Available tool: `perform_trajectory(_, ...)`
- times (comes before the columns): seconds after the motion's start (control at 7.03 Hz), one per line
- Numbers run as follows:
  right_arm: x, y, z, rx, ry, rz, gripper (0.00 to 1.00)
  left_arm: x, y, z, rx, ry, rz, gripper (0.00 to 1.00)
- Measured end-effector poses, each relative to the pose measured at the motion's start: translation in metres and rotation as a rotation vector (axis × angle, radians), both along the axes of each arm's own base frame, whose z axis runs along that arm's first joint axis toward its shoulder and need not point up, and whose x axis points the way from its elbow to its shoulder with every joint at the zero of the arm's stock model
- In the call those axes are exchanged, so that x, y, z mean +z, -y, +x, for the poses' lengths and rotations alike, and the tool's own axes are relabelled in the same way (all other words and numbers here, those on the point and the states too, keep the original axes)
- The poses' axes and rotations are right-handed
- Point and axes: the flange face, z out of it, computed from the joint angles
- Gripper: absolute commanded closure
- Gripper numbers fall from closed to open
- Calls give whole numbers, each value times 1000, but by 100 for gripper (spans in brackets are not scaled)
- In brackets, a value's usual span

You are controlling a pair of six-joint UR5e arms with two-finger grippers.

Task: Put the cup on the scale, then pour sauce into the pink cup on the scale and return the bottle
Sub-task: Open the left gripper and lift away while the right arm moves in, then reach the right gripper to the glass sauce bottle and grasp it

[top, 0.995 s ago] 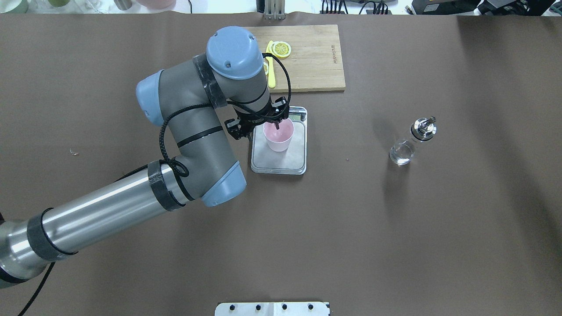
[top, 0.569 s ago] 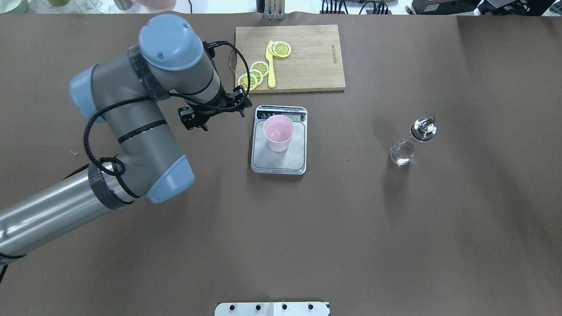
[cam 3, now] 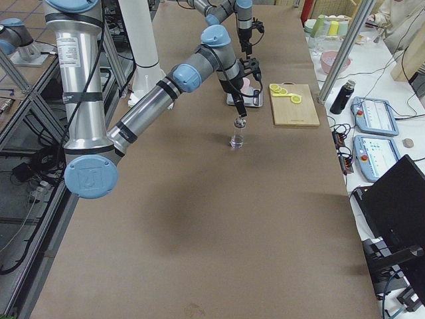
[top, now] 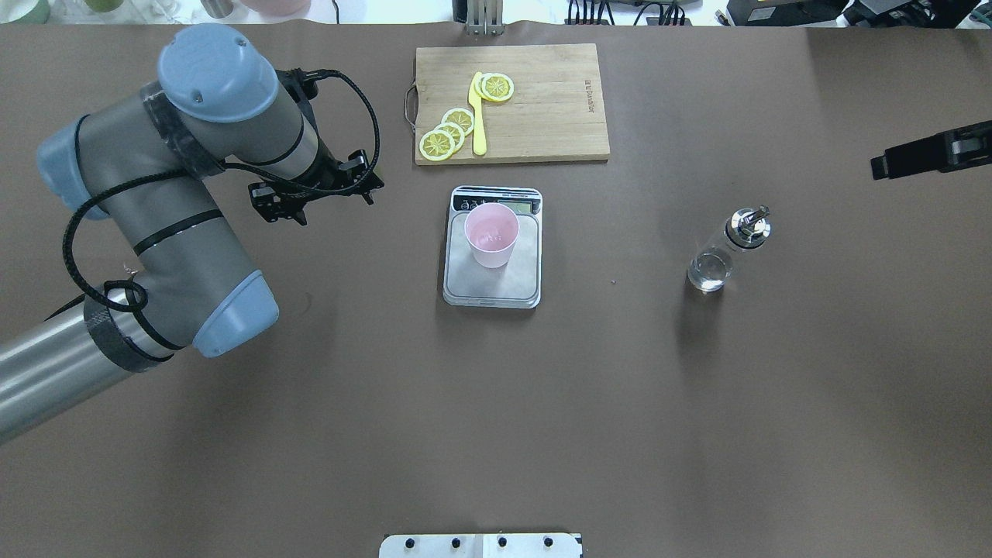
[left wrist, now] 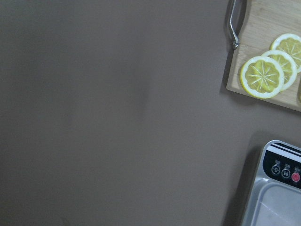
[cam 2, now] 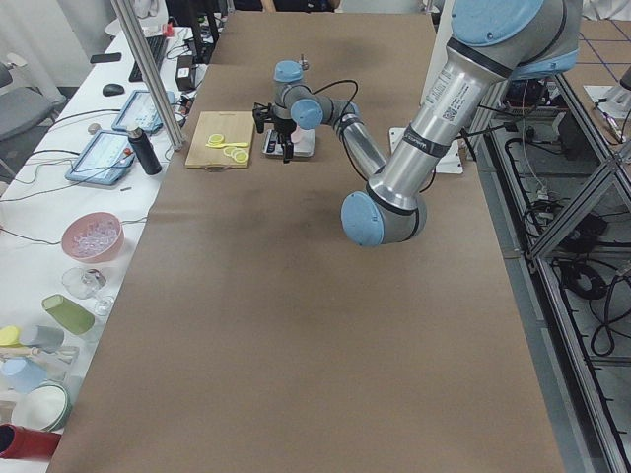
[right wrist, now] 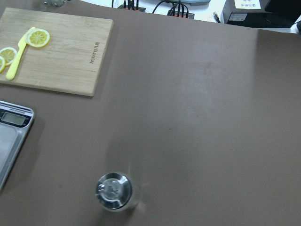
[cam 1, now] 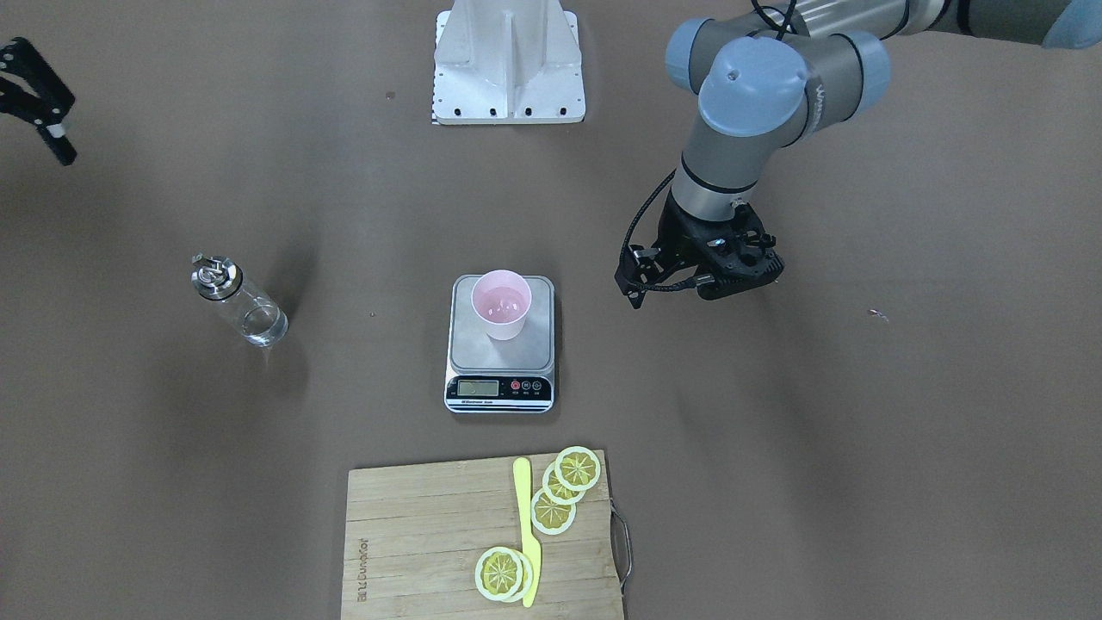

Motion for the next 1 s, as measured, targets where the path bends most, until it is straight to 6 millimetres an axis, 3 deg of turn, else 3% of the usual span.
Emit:
perform_trajectory(0.28,-24,-45,-48,36,1,35,0,15,0,-4,9,15,2,2)
perform_trajectory(0.57,-21,-74,-87,42,-60,110,0,25,0,-3,14,29,-2,2)
perform_trajectory(1.0,29,-96,-112,52,-66,214,0,36,1,2,17,37,-5,2)
